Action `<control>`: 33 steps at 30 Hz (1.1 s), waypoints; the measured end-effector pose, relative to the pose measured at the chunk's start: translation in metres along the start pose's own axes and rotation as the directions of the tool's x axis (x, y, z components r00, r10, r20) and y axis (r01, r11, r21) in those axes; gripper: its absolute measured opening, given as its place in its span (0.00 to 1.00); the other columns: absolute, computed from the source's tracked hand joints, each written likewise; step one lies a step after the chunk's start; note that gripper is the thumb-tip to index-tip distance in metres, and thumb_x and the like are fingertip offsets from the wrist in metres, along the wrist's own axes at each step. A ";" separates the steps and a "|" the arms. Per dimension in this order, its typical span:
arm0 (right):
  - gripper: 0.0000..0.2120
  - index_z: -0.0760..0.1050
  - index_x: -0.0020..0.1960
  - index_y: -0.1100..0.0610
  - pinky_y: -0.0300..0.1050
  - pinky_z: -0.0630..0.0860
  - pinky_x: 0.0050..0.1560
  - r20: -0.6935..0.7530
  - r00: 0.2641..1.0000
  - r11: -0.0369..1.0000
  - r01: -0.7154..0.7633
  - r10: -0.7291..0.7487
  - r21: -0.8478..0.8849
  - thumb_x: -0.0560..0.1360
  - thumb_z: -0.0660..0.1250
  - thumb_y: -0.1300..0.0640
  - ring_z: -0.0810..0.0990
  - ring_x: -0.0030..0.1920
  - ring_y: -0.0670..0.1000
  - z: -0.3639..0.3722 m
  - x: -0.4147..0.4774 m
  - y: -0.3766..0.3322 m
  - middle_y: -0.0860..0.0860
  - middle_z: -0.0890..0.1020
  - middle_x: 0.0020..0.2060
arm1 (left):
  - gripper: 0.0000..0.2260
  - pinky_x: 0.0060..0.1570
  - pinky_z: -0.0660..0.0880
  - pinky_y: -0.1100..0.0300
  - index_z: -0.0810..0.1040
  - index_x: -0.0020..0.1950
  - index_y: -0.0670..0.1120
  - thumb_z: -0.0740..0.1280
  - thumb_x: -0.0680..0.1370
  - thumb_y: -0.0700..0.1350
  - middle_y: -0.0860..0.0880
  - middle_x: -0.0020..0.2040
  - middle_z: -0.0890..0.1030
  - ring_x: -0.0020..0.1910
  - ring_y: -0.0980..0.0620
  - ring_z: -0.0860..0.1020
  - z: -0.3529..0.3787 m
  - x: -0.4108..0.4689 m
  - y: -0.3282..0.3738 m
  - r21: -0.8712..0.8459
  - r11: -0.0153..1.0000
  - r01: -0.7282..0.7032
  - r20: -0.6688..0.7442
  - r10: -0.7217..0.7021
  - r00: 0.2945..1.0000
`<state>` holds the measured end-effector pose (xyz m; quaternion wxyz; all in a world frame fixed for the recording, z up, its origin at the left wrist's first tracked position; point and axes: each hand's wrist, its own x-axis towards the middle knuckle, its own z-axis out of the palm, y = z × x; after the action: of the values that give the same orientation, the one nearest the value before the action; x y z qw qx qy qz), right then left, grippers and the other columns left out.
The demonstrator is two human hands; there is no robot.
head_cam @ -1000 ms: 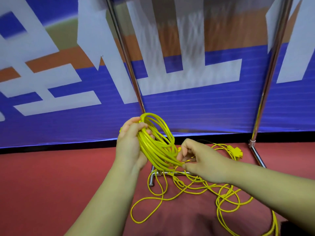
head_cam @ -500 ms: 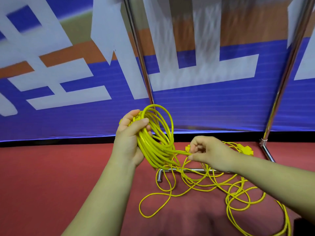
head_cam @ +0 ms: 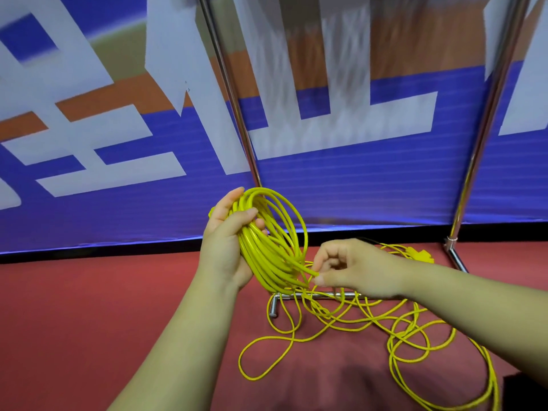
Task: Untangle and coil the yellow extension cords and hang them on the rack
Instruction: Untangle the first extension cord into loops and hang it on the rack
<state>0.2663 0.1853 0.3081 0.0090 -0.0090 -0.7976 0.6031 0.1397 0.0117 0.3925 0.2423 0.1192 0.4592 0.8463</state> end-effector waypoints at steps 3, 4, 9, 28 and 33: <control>0.11 0.70 0.47 0.49 0.52 0.67 0.37 0.069 0.994 0.995 -0.087 0.090 -0.046 0.74 0.73 0.56 0.69 0.35 0.52 0.004 0.002 0.030 0.46 0.76 0.35 | 0.21 0.27 0.75 0.61 0.76 0.60 0.46 0.66 0.70 0.31 0.45 0.38 0.79 0.29 0.53 0.76 0.002 0.002 0.002 -0.043 0.999 -0.007 0.010 0.008 1.000; 0.12 0.69 0.45 0.46 0.54 0.67 0.37 0.070 0.991 0.991 -0.107 0.113 -0.081 0.73 0.73 0.53 0.68 0.35 0.54 0.004 0.001 0.038 0.44 0.75 0.34 | 0.21 0.27 0.75 0.61 0.76 0.59 0.46 0.67 0.68 0.33 0.45 0.38 0.78 0.29 0.53 0.75 0.002 0.003 0.002 -0.047 0.999 -0.013 0.017 0.013 1.000; 0.12 0.67 0.44 0.53 0.48 0.69 0.41 0.056 0.985 0.975 -0.154 0.164 -0.157 0.76 0.71 0.59 0.82 0.40 0.48 -0.006 0.001 0.056 0.51 0.72 0.35 | 0.16 0.28 0.74 0.61 0.78 0.54 0.46 0.67 0.67 0.35 0.44 0.39 0.77 0.28 0.53 0.74 -0.006 0.009 0.002 -0.013 1.000 -0.027 0.029 0.027 0.999; 0.08 0.81 0.39 0.56 0.46 0.74 0.38 -0.391 0.920 0.995 -0.029 -0.012 -0.100 0.67 0.79 0.63 0.78 0.34 0.48 -0.060 -0.001 -0.038 0.55 0.83 0.32 | 0.21 0.32 0.76 0.59 0.81 0.63 0.51 0.73 0.74 0.32 0.45 0.35 0.80 0.28 0.51 0.76 0.002 -0.011 -0.046 0.724 0.690 -0.016 0.256 -0.248 0.934; 0.07 0.81 0.40 0.57 0.43 0.76 0.39 -0.328 0.943 0.992 0.025 -0.066 -0.128 0.68 0.78 0.64 0.79 0.34 0.46 -0.058 -0.013 -0.053 0.54 0.84 0.34 | 0.17 0.29 0.75 0.61 0.82 0.62 0.50 0.73 0.76 0.35 0.44 0.35 0.79 0.27 0.52 0.75 0.009 -0.012 -0.058 0.725 0.689 -0.002 0.225 -0.235 0.946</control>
<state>0.2806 0.2266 0.3749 0.1562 -0.0924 -0.8200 0.5428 0.1715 0.0390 0.3493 0.2974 0.3013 0.7163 0.5547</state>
